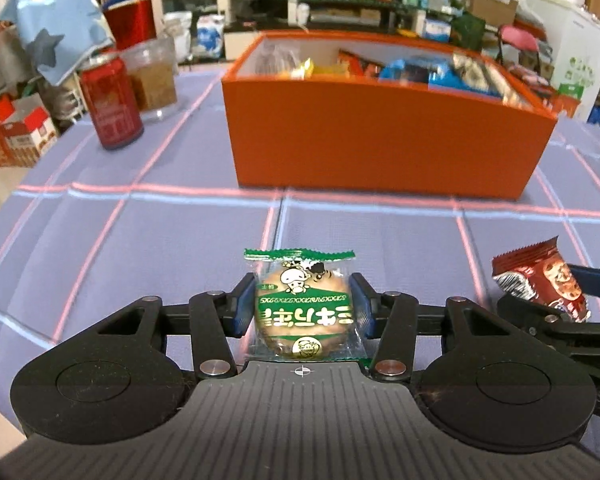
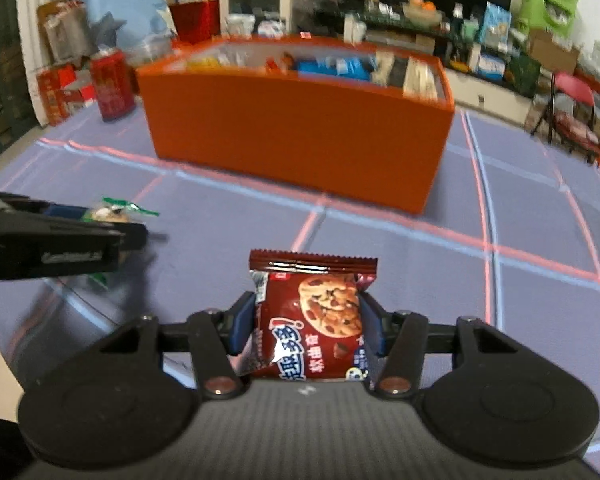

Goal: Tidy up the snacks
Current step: 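Carry both packets over the orange box and open both grippers to release them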

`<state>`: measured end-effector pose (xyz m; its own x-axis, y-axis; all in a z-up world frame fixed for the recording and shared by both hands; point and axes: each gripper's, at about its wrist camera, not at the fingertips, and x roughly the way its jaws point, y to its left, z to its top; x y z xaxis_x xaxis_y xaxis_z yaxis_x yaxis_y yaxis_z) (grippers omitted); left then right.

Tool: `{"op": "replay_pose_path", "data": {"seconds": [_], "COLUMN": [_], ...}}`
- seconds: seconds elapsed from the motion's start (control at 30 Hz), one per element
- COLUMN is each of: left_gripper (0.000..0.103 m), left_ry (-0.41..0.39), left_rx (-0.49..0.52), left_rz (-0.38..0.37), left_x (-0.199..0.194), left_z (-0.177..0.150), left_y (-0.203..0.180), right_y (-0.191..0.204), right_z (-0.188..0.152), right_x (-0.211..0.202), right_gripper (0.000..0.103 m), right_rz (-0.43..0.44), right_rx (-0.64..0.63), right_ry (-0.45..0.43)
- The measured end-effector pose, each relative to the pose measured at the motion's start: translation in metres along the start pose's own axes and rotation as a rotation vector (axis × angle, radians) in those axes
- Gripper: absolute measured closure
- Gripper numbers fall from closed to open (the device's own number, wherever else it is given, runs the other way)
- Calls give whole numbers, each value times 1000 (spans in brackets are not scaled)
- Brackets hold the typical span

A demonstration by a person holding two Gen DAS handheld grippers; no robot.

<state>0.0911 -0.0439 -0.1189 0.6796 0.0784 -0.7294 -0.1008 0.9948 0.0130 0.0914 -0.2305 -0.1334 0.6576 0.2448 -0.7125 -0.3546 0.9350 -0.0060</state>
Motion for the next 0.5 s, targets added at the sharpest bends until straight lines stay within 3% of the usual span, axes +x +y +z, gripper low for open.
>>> {"op": "replay_pose_path", "data": {"seconds": [0.23, 0.5], "left_gripper": [81, 81], "left_ry": [-46, -23], "left_rx": [4, -13], "left_rz": [37, 60], "left_x": [-8, -1], "left_z": [15, 22], "left_y": [2, -2], "right_y": [-11, -16], "right_z": [23, 28], "right_x": [-24, -22], "right_gripper": [46, 46], "right_rz": [17, 16], "right_rx": [76, 102], "right_ry": [-107, -101]}}
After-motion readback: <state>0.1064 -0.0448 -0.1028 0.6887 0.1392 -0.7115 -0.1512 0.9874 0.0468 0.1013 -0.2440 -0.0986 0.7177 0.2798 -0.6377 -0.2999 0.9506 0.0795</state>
